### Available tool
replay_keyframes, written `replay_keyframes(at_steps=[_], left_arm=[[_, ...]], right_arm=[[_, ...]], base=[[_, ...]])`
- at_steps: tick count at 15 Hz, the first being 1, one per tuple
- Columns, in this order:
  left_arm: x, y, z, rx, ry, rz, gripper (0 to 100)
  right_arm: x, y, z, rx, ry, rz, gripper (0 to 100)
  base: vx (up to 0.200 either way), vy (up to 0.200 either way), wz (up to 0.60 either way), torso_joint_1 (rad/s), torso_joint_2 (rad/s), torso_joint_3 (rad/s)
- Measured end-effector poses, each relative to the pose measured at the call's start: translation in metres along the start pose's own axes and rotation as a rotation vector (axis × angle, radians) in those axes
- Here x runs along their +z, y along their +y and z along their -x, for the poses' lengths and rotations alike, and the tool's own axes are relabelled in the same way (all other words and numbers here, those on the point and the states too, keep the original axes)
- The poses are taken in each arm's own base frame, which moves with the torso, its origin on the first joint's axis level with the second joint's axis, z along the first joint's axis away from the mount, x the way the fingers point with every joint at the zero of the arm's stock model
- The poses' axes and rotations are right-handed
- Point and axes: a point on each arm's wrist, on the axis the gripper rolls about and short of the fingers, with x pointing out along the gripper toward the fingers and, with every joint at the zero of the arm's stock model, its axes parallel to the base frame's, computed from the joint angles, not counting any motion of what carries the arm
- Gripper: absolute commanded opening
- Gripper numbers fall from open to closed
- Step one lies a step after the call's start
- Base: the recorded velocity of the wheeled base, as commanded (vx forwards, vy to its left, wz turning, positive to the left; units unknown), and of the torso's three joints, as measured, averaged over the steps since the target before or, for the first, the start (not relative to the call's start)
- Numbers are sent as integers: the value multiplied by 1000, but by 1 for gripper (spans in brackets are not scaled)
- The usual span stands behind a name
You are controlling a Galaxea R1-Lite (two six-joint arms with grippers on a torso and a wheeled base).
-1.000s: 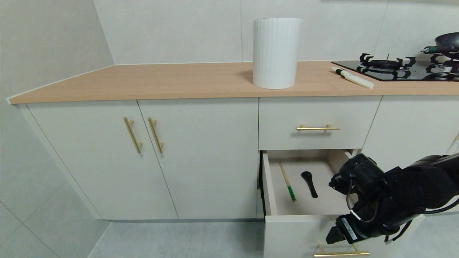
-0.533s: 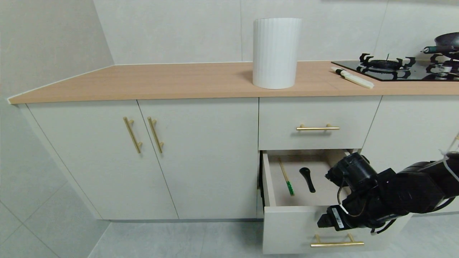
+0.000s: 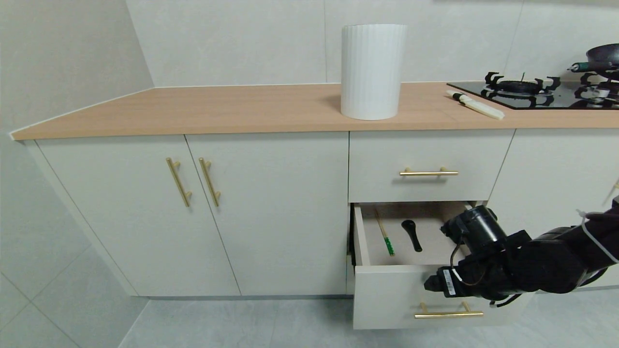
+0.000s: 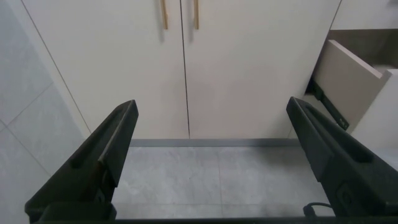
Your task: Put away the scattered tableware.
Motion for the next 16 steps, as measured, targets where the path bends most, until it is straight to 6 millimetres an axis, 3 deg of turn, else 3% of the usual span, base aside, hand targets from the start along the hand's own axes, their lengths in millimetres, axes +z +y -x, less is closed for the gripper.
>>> replay_keyframes(at_steps=[7,16], left_arm=[[0,0,0,0,0,0,100],[0,0,0,0,0,0,100]], right_arm=[[19,-11,-29,-10,-199,-132,100],[39,-37,-82,-7,-490,-255,100]], base=[[0,0,0,0,0,0],[0,0,0,0,0,0]])
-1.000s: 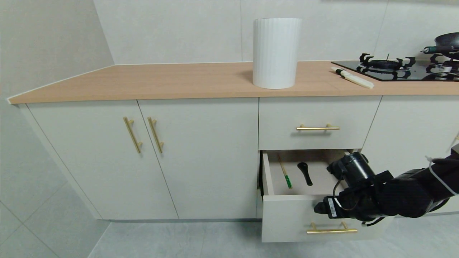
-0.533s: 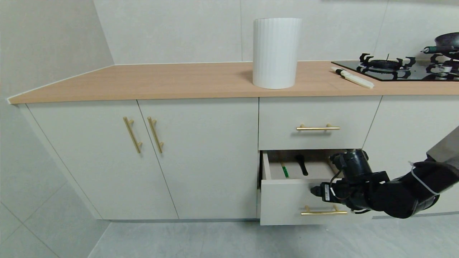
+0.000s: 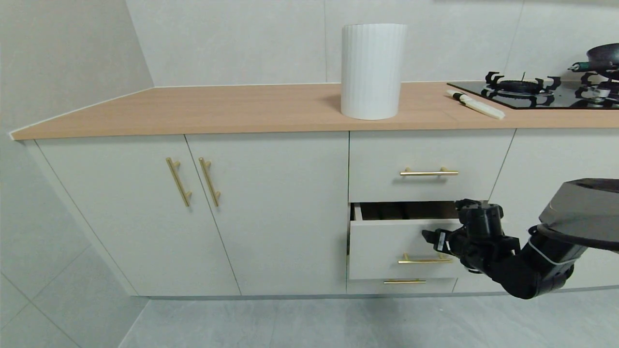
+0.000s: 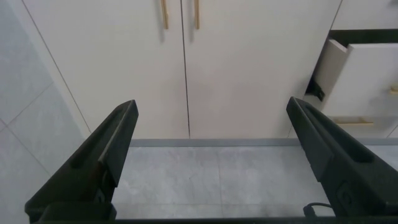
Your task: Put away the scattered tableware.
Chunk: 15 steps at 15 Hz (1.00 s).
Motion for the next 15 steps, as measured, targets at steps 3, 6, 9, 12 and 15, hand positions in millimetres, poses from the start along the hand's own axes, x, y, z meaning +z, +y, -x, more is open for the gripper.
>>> replay_keyframes(at_steps=[3,6,9,12,15], left_arm=[[0,0,0,0,0,0,100],[0,0,0,0,0,0,100],[0,0,0,0,0,0,100],[0,0,0,0,0,0,100],[0,0,0,0,0,0,100]], right_arm=[[-5,-5,-15,11,-81,-24,100],[-9,-4,-30,0,-103,-46,100],[-2,0,-47,-37,-165,-72,100],[0,2,-60,-42,-191,-81,100],[6,-4,-69,-58,-220,-104,100]], base=[[0,0,0,0,0,0],[0,0,0,0,0,0],[0,0,0,0,0,0],[0,0,0,0,0,0],[0,0,0,0,0,0]])
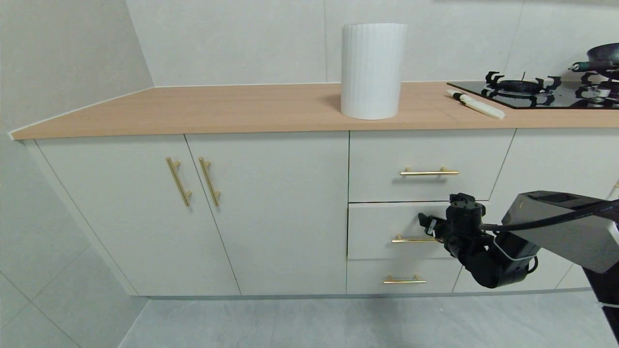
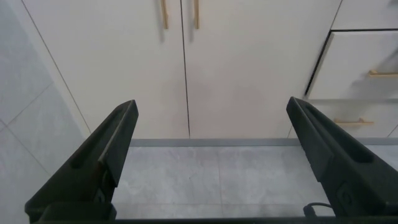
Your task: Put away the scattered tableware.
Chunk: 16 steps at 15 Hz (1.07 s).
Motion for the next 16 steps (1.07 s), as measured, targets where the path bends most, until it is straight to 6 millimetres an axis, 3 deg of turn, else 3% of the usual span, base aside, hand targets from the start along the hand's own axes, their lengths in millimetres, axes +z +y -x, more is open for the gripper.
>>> replay_keyframes(at_steps=[10,14,16], left_arm=[[0,0,0,0,0,0,100],[0,0,0,0,0,0,100],[0,0,0,0,0,0,100]], right_arm=[[7,-11,-23,-57,-69,-53,100],[8,-12,-22,-66,-80,-58,100],[7,-15,-12,-74,-51,-47,100]], base=[[0,0,0,0,0,0],[0,0,0,0,0,0],[0,0,0,0,0,0]])
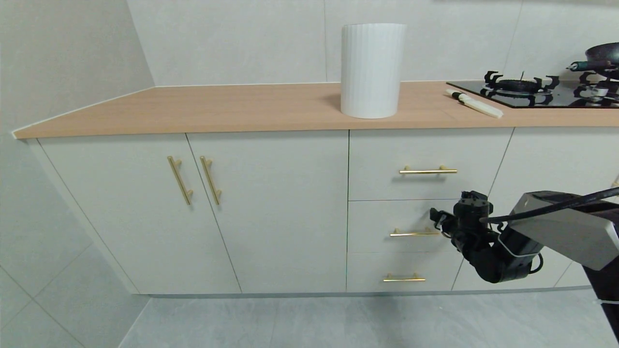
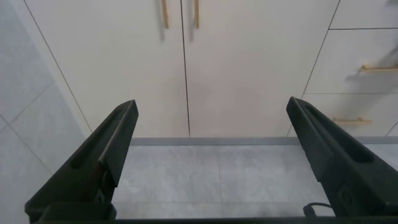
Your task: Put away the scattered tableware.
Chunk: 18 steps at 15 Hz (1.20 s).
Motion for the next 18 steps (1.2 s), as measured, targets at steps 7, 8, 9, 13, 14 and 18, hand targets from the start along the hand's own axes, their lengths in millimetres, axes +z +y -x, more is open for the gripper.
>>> replay_keyframes(at_steps=[7,8,9,13,14,18], left_arm=[[0,0,0,0,0,0,100],[0,0,0,0,0,0,100],[0,0,0,0,0,0,100],[0,0,0,0,0,0,100],[0,0,0,0,0,0,100],[0,0,0,0,0,0,100]], right_arm=[[68,7,102,67,-32,40,100],[82,4,125,77,-54,66,100],[96,-2,153,84,-79,94,100],[124,-39,255,45,-174,204,100],[127,-50,276,27,-193,226,100],[127,-94,352,-86,-246,338,100]], base=[[0,0,0,0,0,0],[0,0,0,0,0,0],[0,0,0,0,0,0],[0,0,0,0,0,0],[0,0,0,0,0,0],[0,0,0,0,0,0]])
